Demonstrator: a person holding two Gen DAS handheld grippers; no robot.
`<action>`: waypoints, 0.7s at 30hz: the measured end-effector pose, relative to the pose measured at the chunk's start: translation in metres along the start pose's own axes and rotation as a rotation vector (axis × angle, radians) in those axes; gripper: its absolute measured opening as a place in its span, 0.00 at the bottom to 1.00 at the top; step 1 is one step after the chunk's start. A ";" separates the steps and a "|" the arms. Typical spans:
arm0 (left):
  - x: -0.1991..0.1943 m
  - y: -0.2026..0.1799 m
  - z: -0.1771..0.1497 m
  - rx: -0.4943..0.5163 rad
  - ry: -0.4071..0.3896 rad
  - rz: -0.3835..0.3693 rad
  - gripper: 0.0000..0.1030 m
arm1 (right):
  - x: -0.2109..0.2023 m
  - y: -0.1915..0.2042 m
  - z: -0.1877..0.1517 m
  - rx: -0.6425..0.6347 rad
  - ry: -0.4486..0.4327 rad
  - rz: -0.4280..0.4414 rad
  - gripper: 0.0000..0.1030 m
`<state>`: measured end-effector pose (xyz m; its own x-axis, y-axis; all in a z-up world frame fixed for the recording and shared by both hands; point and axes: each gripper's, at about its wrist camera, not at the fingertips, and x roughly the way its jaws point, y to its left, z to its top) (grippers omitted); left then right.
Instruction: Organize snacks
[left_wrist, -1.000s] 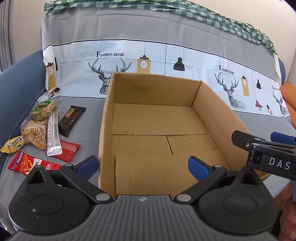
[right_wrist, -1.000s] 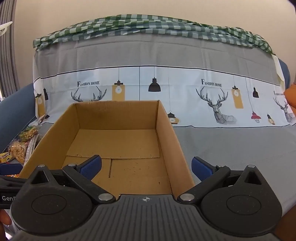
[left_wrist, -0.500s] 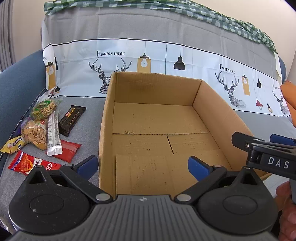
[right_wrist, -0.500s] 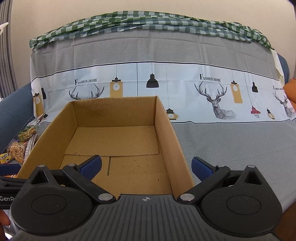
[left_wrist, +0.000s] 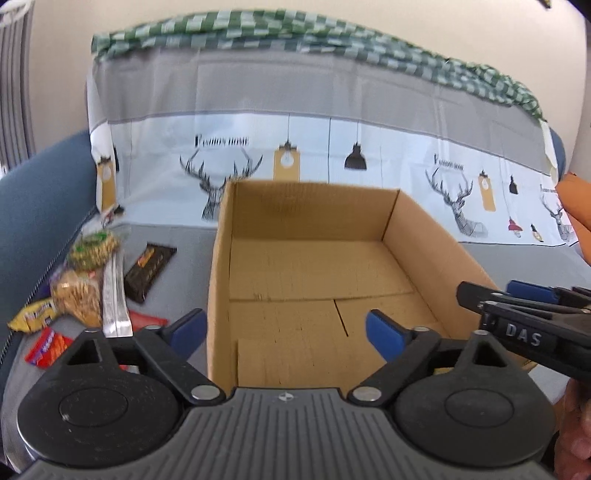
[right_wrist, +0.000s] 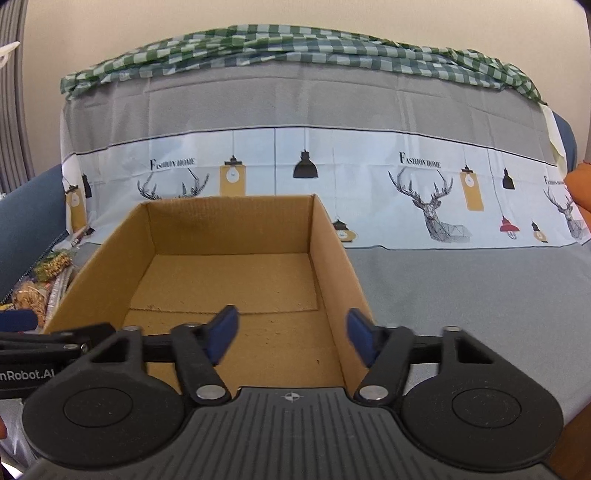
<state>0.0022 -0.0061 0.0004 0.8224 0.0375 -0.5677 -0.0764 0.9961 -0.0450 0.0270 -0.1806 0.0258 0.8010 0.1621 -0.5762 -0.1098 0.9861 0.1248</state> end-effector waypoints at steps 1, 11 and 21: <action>-0.003 0.003 0.000 -0.002 -0.008 -0.008 0.80 | -0.001 0.002 0.000 -0.005 -0.008 0.003 0.58; -0.025 0.039 0.012 -0.070 0.000 -0.135 0.29 | -0.011 0.045 0.008 -0.040 -0.052 0.063 0.53; -0.028 0.095 0.081 0.034 -0.071 -0.138 0.23 | -0.020 0.099 0.015 -0.035 -0.081 0.177 0.39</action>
<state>0.0176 0.0943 0.0787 0.8618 -0.0956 -0.4982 0.0581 0.9942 -0.0903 0.0087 -0.0865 0.0615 0.8123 0.3307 -0.4805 -0.2722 0.9435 0.1892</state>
